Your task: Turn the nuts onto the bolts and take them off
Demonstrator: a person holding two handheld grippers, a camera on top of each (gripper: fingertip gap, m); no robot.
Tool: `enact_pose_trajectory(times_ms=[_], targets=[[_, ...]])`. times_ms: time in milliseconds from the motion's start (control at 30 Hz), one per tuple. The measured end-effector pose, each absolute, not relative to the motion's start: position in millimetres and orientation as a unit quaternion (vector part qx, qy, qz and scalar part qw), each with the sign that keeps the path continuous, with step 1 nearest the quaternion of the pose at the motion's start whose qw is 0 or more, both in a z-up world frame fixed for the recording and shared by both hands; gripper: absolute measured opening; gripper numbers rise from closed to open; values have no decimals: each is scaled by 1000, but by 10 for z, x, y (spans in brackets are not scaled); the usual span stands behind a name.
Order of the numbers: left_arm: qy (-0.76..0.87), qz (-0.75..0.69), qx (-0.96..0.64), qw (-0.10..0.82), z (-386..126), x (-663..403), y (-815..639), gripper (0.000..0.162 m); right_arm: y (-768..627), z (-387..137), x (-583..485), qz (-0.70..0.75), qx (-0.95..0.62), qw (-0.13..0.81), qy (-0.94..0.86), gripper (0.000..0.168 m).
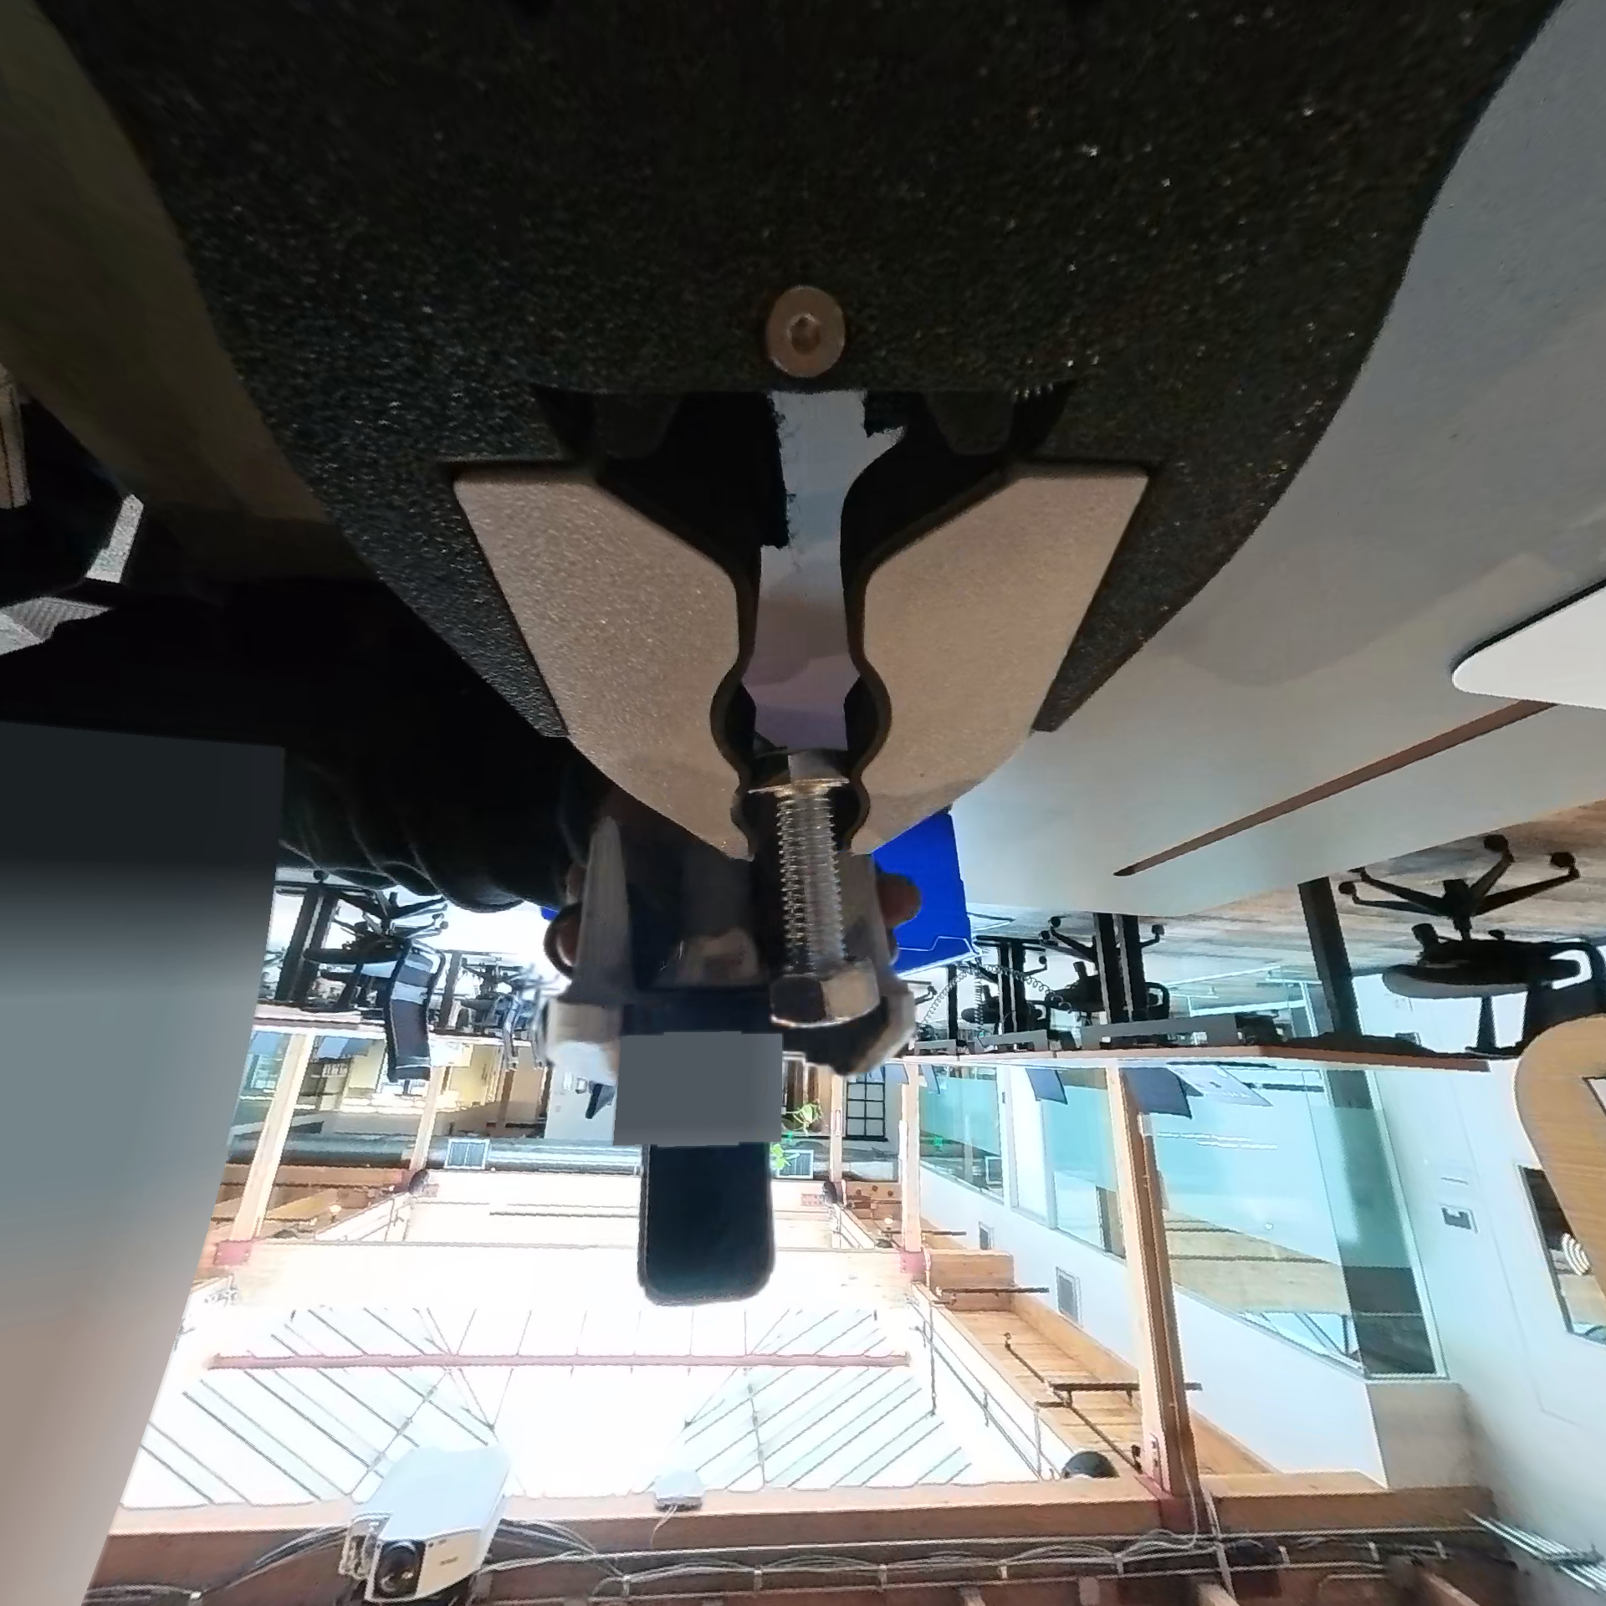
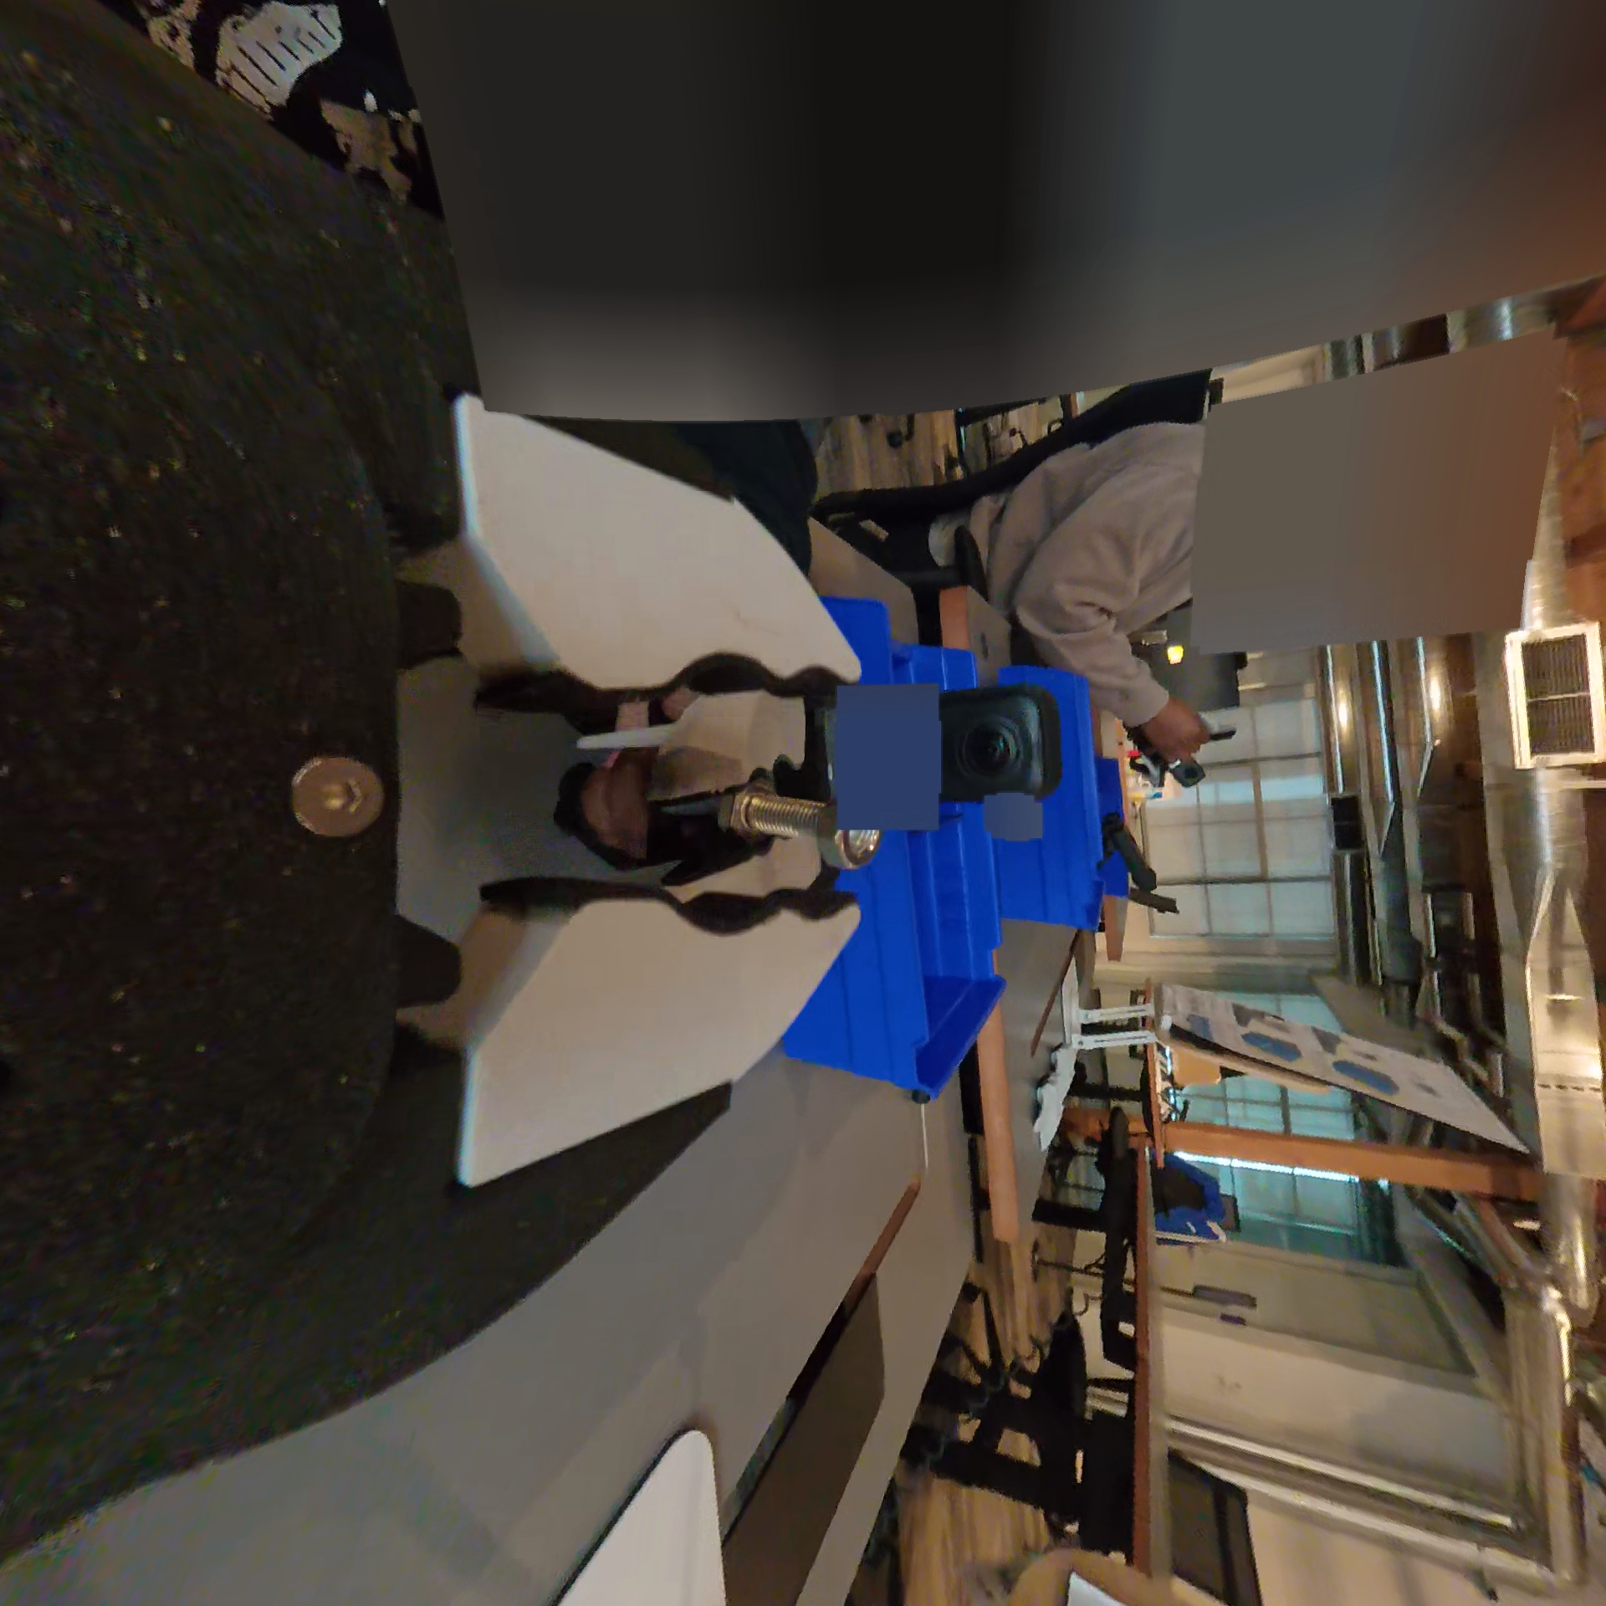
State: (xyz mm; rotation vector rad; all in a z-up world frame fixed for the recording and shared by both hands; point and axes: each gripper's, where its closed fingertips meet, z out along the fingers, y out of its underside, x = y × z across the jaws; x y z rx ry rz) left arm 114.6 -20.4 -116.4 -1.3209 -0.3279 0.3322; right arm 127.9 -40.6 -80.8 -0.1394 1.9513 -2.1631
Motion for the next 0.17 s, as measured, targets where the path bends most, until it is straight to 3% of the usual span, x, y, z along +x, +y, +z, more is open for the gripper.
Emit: enact_pose_trajectory(times_ms=[167], targets=[[-151, 156, -608, 764, -1164, 1142, -206, 16, -442, -840, 1368, -726, -67, 118, 674, 43]])
